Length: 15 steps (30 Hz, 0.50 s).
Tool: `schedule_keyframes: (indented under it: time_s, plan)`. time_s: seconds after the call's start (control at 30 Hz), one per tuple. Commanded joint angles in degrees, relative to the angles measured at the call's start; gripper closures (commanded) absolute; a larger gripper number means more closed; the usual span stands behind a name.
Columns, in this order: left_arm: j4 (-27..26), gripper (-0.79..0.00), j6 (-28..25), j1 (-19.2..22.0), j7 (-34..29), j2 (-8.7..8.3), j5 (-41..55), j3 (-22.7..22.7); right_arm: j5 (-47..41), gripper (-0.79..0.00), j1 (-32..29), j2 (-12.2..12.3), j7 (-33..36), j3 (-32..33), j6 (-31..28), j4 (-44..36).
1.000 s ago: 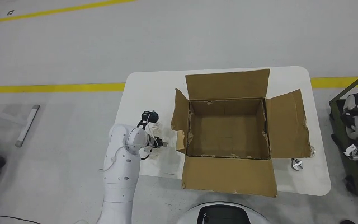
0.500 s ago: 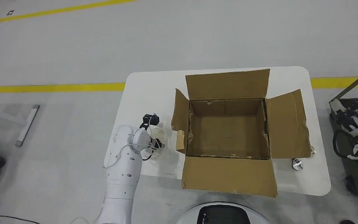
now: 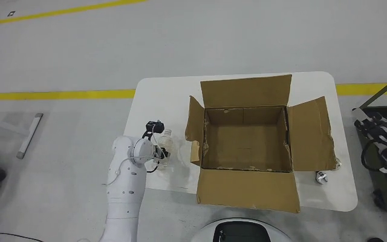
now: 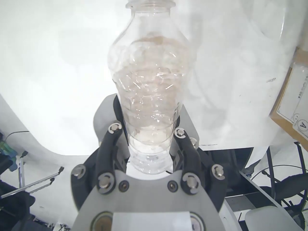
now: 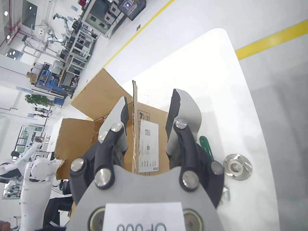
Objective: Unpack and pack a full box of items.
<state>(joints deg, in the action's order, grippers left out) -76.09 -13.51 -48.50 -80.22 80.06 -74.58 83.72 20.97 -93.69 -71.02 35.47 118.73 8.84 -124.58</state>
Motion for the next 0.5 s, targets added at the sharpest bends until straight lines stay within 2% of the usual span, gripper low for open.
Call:
schedule_keyframes:
  time_s: [0.0,0.13,0.27,0.33,0.47]
  plan:
    - [-3.7,0.000,0.4,0.1,-1.5,-0.40,0.9,1.7,0.0,-0.366,0.1,0.1,-0.1,0.0,0.0,0.0]
    - [-12.7,0.000,3.0,1.1,-4.6,-1.11,4.2,5.9,0.8,-0.363,-0.1,0.3,-0.2,0.0,0.1,0.0]
    - [-21.8,0.000,5.3,4.0,-7.8,-1.58,11.1,9.3,1.6,-0.372,-0.6,0.4,-0.3,-0.4,0.1,-0.1]
    - [-24.4,0.000,6.0,5.2,-7.8,-1.93,10.8,9.1,2.6,-0.376,-0.8,0.5,-0.3,-0.5,0.1,-0.2]
    - [-28.6,0.000,7.0,8.3,-7.8,-2.11,15.9,6.3,4.1,-0.382,-1.0,0.7,-0.4,-1.1,0.3,-0.7]
